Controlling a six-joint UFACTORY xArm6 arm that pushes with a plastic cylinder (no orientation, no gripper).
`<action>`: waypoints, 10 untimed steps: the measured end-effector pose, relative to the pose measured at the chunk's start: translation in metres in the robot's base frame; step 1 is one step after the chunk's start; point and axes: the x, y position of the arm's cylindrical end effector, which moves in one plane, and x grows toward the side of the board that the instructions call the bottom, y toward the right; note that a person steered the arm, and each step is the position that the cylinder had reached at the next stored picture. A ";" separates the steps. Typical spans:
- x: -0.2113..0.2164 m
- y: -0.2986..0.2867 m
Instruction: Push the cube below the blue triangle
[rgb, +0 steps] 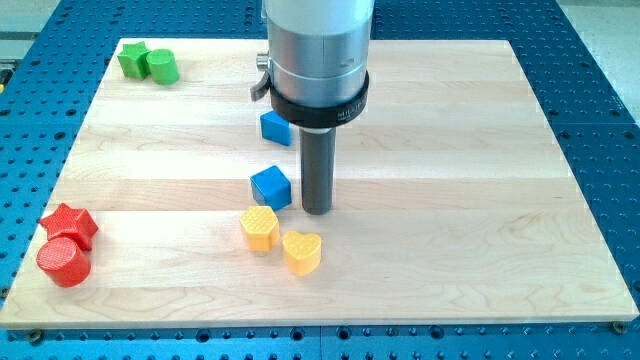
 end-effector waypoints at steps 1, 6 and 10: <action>-0.008 -0.020; 0.050 -0.091; 0.048 -0.109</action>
